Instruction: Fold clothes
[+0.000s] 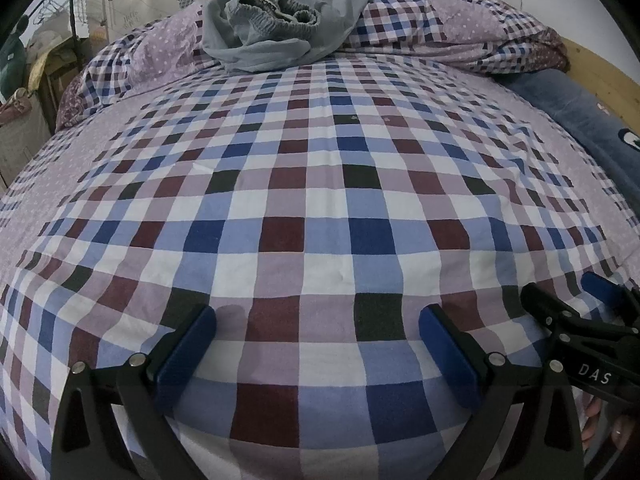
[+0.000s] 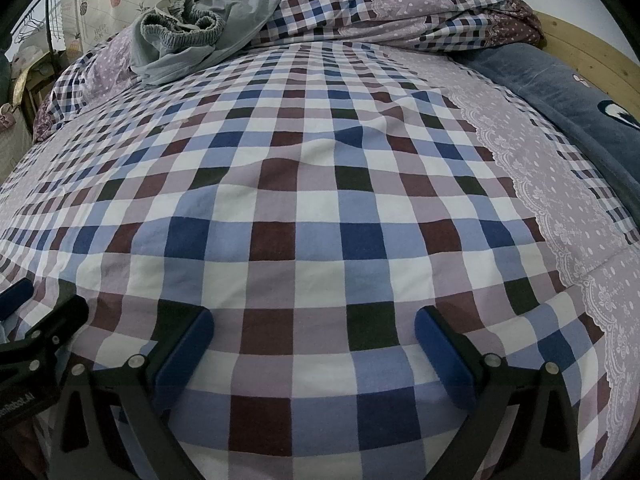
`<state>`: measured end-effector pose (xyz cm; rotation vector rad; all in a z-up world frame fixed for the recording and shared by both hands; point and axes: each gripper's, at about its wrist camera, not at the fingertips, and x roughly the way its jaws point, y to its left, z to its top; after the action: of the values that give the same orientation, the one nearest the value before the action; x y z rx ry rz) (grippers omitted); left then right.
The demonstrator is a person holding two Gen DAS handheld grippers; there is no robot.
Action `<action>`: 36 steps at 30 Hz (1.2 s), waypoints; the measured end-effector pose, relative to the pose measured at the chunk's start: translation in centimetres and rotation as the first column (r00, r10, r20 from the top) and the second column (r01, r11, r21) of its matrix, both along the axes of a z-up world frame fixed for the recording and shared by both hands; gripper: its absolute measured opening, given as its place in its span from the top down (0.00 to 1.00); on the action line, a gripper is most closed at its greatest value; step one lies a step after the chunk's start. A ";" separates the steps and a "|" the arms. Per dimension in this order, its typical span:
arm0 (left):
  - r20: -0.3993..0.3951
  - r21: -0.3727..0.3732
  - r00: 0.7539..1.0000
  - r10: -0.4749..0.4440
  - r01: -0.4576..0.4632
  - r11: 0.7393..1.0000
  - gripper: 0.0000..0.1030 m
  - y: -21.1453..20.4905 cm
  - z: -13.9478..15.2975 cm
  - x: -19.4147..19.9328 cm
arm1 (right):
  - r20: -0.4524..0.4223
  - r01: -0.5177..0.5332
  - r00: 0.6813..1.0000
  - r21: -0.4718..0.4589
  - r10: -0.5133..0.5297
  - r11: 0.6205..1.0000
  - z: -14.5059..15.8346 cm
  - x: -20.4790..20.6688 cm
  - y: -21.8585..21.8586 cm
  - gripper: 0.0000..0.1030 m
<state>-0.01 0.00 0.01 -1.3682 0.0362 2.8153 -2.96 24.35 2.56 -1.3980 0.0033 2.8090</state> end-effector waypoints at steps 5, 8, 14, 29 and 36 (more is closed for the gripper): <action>0.001 0.003 1.000 -0.003 0.003 1.000 0.00 0.0 0.1 -0.1 | -0.001 0.000 1.000 0.005 0.000 1.000 -0.1 0.1 0.0 0.00; 0.001 0.009 1.000 -0.004 0.004 1.000 0.00 -0.3 0.1 0.3 | -0.001 0.001 1.000 0.007 -0.001 1.000 0.0 0.1 0.0 0.00; 0.000 0.001 1.000 -0.003 0.003 1.000 0.00 -0.8 0.0 0.4 | 0.002 0.000 1.000 -0.001 0.000 1.000 0.0 -0.1 0.0 0.00; 0.001 0.011 1.000 -0.020 0.020 1.000 0.00 -0.9 0.1 0.0 | 0.005 0.002 1.000 -0.004 -0.002 1.000 0.1 0.0 0.0 0.00; 0.017 0.025 0.999 -0.030 0.029 0.999 0.00 -0.9 0.1 -0.2 | 0.011 0.003 1.000 -0.016 -0.003 1.000 0.0 -0.1 0.3 0.00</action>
<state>-0.19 -0.92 0.11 -1.3752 0.0213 2.7701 -3.05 24.63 2.58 -1.4157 0.0274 2.8050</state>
